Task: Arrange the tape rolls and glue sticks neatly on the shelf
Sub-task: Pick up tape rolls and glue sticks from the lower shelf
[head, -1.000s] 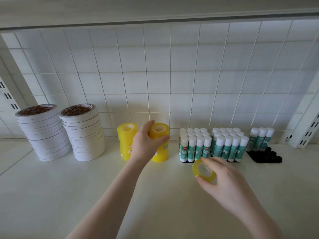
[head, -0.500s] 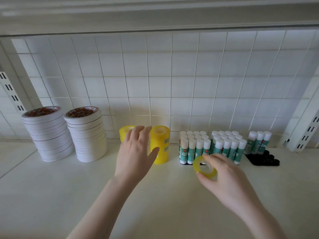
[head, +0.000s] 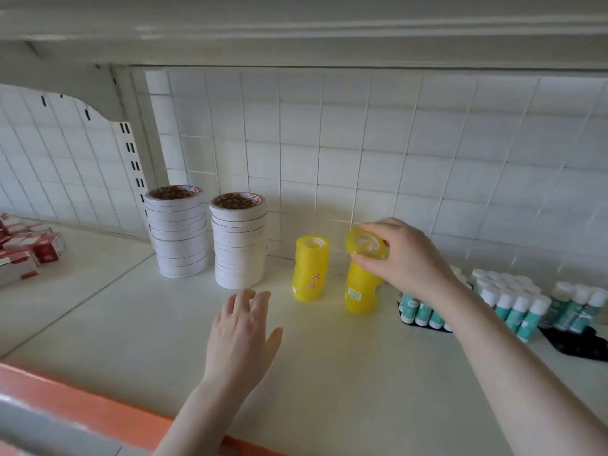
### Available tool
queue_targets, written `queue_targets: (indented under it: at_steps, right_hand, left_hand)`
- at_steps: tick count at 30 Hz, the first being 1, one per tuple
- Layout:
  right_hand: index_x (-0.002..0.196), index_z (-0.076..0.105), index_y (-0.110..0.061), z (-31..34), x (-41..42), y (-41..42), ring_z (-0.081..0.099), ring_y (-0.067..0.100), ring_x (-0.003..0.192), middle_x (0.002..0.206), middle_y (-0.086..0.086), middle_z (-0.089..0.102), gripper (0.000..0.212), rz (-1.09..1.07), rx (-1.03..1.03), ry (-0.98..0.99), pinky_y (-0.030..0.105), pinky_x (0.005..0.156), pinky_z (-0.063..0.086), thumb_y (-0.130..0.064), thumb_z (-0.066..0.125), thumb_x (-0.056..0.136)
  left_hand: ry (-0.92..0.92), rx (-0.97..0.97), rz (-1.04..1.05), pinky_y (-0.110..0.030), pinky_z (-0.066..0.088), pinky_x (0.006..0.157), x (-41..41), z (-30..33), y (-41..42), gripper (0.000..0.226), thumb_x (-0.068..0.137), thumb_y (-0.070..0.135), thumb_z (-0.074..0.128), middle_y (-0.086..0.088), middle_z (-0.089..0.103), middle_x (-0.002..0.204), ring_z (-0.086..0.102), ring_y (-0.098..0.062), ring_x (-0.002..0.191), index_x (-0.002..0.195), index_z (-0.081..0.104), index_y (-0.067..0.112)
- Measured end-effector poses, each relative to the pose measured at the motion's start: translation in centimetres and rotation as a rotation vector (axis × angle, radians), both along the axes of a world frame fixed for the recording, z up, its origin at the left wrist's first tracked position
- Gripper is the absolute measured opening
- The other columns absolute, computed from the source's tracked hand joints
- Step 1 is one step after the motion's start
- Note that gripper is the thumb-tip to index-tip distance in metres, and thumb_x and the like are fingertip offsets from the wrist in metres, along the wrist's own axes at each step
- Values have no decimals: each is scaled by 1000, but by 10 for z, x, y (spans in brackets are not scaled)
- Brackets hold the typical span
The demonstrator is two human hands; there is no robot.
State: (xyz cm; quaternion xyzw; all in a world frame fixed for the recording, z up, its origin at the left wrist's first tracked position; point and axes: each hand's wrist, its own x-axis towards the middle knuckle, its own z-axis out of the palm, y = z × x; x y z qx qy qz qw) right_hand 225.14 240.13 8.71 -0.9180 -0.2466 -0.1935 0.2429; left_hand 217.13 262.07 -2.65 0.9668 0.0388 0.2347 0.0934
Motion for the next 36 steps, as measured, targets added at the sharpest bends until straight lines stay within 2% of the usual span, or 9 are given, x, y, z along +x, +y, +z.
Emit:
queue_targets:
  at_steps: [3,5,8,11,22,26,30,36]
  right_hand:
    - [124,59,-23,12,19,27,55,18,101,112,0,59,48,62,-44,13,26,83,40,-38,68,79]
    - [124,59,-23,16,30,43,55,20,101,112,1,60,50,90,-80,45,25,79,38,-39,68,78]
    - [126,58,-22,14,43,60,56,21,105,117,3,62,53,119,-144,116,22,76,33,-39,70,77]
    - [128,57,-21,10,49,67,57,20,108,120,4,63,56,131,-174,183,25,85,42,-36,72,77]
    - [130,55,-16,7,61,69,54,19,115,126,5,59,57,161,-167,305,33,98,42,-28,72,78]
    - [130,56,-15,6,64,68,54,19,115,125,5,60,54,171,-152,329,32,99,42,-24,72,78]
    - [124,60,-16,5,68,69,58,19,106,115,4,64,50,174,-131,337,35,95,45,-23,72,76]
    - [127,58,-19,1,68,69,58,18,107,119,3,63,53,179,-142,307,34,95,46,-26,72,76]
  left_hand:
    - [69,-96,39,-33,41,91,-1,1,-4,51,81,38,63,-1,50,125,47,-24,116,127,49,21]
    - [73,-115,48,-27,33,97,-1,0,-5,49,88,40,51,3,42,132,38,-19,123,133,39,25]
    - [75,-134,42,-25,32,97,-1,0,-6,48,89,41,47,5,40,132,36,-17,124,134,36,26]
    - [86,-156,50,-25,32,97,-2,-2,-5,47,90,40,47,6,40,132,35,-16,125,133,36,27]
    - [91,-225,2,-24,31,97,1,-4,-6,47,90,37,48,7,38,134,34,-15,126,135,36,27]
    - [95,-240,-9,-24,31,98,2,-4,-5,48,91,36,49,7,38,134,33,-15,126,136,36,26]
    - [91,-239,-15,-22,31,97,2,-4,-6,47,90,35,48,7,39,132,34,-15,125,135,38,26]
    - [94,-233,-4,-22,31,96,1,-4,-7,46,91,34,47,7,39,132,34,-15,124,135,37,27]
